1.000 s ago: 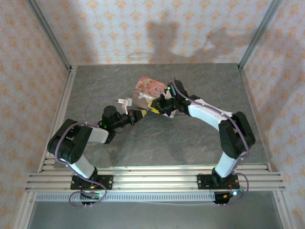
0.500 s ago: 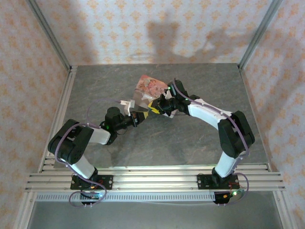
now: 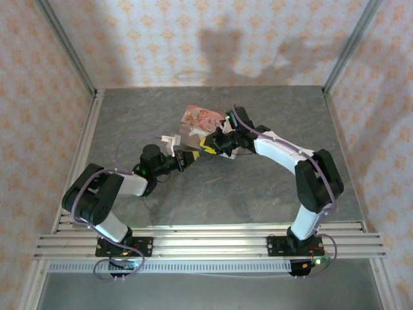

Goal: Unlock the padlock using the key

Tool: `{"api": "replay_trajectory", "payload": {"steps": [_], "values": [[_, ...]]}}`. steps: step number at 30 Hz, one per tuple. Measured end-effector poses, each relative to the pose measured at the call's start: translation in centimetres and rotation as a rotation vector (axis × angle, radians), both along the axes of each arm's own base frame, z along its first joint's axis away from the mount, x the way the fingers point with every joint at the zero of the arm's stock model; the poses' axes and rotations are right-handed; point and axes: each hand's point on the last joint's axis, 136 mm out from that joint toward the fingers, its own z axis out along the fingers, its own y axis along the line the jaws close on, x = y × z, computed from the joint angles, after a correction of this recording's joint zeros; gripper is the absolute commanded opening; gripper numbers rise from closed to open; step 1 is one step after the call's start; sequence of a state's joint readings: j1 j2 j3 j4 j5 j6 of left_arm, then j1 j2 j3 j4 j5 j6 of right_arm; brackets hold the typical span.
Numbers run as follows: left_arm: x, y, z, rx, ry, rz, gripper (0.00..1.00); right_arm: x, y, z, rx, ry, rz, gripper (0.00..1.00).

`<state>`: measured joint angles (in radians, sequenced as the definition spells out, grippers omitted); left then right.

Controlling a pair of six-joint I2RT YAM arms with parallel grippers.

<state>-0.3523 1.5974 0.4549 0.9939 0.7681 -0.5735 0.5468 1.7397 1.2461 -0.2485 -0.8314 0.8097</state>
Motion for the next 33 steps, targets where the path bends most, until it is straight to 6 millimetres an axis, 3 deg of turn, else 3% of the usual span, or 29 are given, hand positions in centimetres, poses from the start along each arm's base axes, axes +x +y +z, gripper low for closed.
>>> {"api": "replay_trajectory", "payload": {"steps": [33], "values": [[-1.2, -0.7, -0.7, 0.037, -0.004, -0.1, 0.0, -0.8, -0.2, -0.4, -0.022, 0.037, 0.028, 0.0]]}}
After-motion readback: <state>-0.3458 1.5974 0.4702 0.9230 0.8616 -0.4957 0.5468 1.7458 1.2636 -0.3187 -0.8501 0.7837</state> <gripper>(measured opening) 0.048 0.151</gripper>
